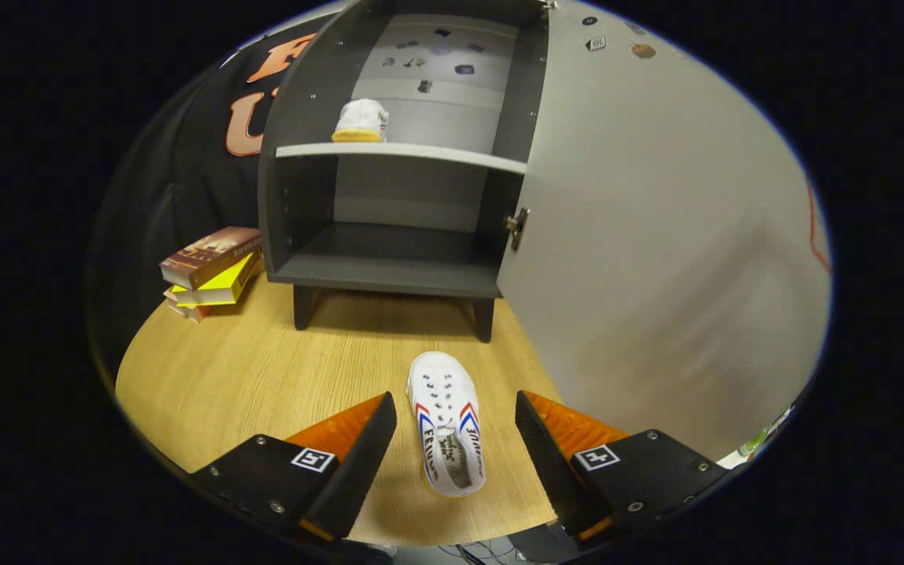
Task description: Open the shoe cabinet door, grab the shoes and put them into the shoe cabinet, then close the shoe cabinet door.
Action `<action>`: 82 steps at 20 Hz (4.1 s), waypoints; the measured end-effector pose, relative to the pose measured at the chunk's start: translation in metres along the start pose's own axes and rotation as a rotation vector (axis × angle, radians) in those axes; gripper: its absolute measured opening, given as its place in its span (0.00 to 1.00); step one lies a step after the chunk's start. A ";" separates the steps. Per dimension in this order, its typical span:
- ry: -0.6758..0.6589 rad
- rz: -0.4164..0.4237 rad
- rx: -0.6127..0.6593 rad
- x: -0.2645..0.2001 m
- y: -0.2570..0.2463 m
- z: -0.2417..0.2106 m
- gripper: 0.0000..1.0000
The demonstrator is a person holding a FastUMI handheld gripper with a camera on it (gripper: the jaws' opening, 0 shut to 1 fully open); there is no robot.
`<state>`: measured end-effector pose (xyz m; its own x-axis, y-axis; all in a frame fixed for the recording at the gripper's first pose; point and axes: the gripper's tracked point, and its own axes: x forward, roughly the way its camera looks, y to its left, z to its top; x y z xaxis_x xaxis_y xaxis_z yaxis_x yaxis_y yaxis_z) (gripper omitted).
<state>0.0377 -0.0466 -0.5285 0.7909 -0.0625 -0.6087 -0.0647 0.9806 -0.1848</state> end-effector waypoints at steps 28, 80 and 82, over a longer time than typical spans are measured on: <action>0.213 0.198 0.129 0.051 0.021 0.004 0.00; -0.007 0.050 0.029 0.183 0.020 0.412 0.21; -0.012 0.038 0.064 0.170 0.012 0.412 0.45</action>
<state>0.4219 0.0315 -0.3159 0.7957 -0.0235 -0.6052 -0.0560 0.9921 -0.1122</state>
